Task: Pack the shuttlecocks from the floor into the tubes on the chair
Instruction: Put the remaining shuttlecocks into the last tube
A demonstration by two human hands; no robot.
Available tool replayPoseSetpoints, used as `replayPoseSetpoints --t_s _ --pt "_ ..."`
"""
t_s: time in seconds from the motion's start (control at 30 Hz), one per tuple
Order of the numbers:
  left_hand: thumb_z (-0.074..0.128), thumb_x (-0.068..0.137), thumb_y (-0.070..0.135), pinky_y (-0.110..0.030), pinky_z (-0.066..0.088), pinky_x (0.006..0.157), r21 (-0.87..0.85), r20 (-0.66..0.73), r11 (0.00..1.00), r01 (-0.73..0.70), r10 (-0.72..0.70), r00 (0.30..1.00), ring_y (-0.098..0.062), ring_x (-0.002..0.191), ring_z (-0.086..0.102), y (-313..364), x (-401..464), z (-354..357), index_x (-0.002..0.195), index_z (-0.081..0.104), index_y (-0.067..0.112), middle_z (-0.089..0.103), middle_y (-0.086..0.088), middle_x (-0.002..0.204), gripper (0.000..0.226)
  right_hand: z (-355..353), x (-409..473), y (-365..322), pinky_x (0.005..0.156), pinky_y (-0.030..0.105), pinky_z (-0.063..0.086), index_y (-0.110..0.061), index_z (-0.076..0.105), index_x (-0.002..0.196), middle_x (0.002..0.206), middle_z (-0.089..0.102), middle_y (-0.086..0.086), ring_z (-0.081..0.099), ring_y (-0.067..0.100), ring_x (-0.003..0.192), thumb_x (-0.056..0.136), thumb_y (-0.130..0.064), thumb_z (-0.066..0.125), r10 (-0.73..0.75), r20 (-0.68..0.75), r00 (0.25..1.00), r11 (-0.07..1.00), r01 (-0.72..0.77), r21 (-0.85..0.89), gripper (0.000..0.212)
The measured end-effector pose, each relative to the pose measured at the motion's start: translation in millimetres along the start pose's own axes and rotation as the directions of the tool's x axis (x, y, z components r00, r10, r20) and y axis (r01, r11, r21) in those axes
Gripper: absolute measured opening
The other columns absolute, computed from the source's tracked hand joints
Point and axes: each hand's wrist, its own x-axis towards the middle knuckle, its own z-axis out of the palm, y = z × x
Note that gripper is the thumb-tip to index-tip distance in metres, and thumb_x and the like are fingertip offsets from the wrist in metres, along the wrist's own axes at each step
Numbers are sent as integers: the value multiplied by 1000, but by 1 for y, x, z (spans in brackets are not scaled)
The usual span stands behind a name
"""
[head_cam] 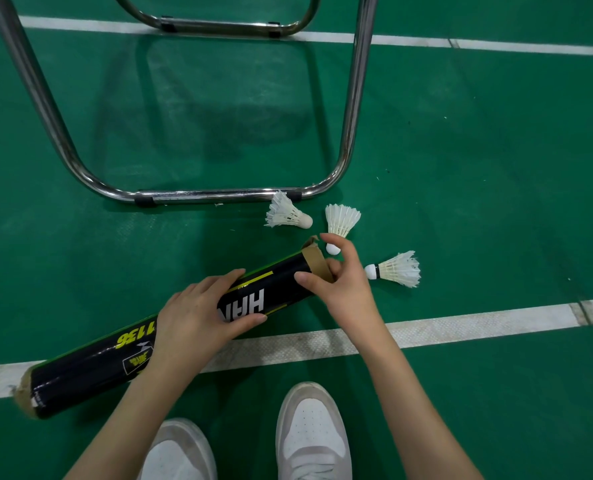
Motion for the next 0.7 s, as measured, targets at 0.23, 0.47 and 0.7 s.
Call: replayPoseSetpoints --t_s 0.23,0.47,0.7 --pt "36 59 83 -35 50 71 11 13 1000 -3 3 1000 -20 97 64 2 -1 0 127 56 33 67 8 111 87 -6 -3 -3 73 17 47 -32 47 117 65 66 -11 61 4 69 80 -9 69 19 90 996 999 -23 46 49" --pt "37 60 82 -35 50 71 9 27 1000 -30 29 999 -21 96 64 5 -1 1 126 57 32 67 7 110 85 -18 -3 -5 80 14 45 -30 37 133 70 62 -11 60 0 72 85 -12 63 40 226 973 999 -46 21 58" --pt "39 61 80 -34 49 69 8 13 999 -41 41 999 -21 94 65 6 2 2 124 59 31 68 7 109 83 -23 -4 -1 83 29 45 -29 48 122 81 61 26 57 18 79 86 -12 63 -7 130 992 1000 3 29 43"
